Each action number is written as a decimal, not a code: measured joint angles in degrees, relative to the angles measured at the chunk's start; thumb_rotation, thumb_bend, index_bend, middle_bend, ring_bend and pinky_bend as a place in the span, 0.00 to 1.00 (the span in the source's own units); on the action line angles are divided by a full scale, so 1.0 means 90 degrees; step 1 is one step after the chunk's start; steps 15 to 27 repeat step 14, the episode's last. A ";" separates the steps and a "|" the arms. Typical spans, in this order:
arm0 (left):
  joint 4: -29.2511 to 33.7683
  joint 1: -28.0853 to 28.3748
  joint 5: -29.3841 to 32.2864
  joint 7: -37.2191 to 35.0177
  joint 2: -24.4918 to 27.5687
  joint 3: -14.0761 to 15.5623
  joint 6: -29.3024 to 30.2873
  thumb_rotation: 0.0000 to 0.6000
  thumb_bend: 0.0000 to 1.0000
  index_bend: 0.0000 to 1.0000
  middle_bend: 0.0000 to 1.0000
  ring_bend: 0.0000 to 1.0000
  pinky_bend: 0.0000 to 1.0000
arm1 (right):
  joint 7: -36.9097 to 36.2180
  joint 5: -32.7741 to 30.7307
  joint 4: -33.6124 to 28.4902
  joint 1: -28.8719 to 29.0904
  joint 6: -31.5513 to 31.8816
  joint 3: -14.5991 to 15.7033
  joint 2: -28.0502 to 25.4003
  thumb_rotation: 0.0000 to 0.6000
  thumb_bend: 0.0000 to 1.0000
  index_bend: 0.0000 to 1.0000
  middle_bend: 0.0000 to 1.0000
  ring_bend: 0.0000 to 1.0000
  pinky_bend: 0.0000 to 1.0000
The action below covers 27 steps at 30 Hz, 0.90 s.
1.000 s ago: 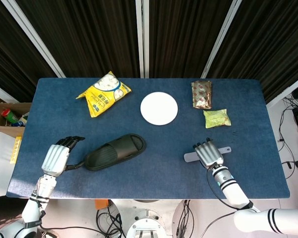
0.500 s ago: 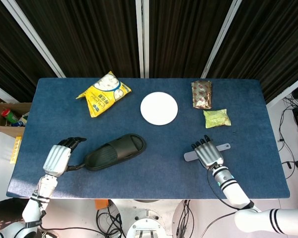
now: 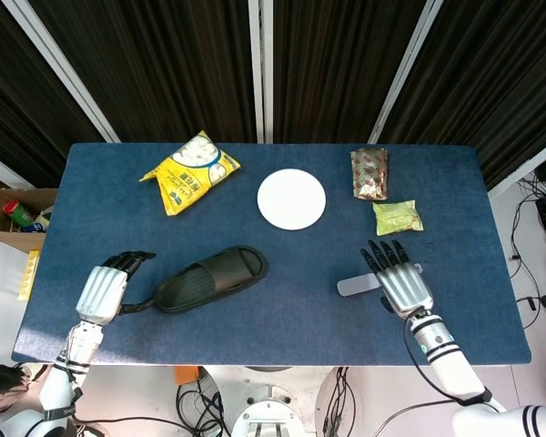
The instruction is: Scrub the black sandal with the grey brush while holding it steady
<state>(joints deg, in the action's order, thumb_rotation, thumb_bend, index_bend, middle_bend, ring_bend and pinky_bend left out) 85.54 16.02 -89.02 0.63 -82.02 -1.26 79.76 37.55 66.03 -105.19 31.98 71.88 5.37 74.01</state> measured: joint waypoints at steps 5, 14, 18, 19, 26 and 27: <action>-0.0051 -0.0096 0.0081 0.0420 -0.0010 -0.0027 0.0124 0.93 0.14 0.23 0.27 0.26 0.35 | -0.1739 0.0756 0.0299 -0.0802 0.0992 0.0156 -0.0146 1.00 0.18 0.00 0.00 0.00 0.00; -0.0092 -0.0613 0.0396 0.1003 0.0117 -0.0014 0.0613 0.70 0.14 0.21 0.25 0.22 0.32 | -0.4405 0.1148 0.2110 -0.2775 0.2447 0.0247 -0.0116 1.00 0.18 0.00 0.00 0.00 0.00; -0.0092 -0.0613 0.0396 0.1003 0.0117 -0.0014 0.0613 0.70 0.14 0.21 0.25 0.22 0.32 | -0.4405 0.1148 0.2110 -0.2775 0.2447 0.0247 -0.0116 1.00 0.18 0.00 0.00 0.00 0.00; -0.0092 -0.0613 0.0396 0.1003 0.0117 -0.0014 0.0613 0.70 0.14 0.21 0.25 0.22 0.32 | -0.4405 0.1148 0.2110 -0.2775 0.2447 0.0247 -0.0116 1.00 0.18 0.00 0.00 0.00 0.00; -0.0092 -0.0613 0.0396 0.1003 0.0117 -0.0014 0.0613 0.70 0.14 0.21 0.25 0.22 0.32 | -0.4405 0.1148 0.2110 -0.2775 0.2447 0.0247 -0.0116 1.00 0.18 0.00 0.00 0.00 0.00; -0.0092 -0.0613 0.0396 0.1003 0.0117 -0.0014 0.0613 0.70 0.14 0.21 0.25 0.22 0.32 | -0.4405 0.1148 0.2110 -0.2775 0.2447 0.0247 -0.0116 1.00 0.18 0.00 0.00 0.00 0.00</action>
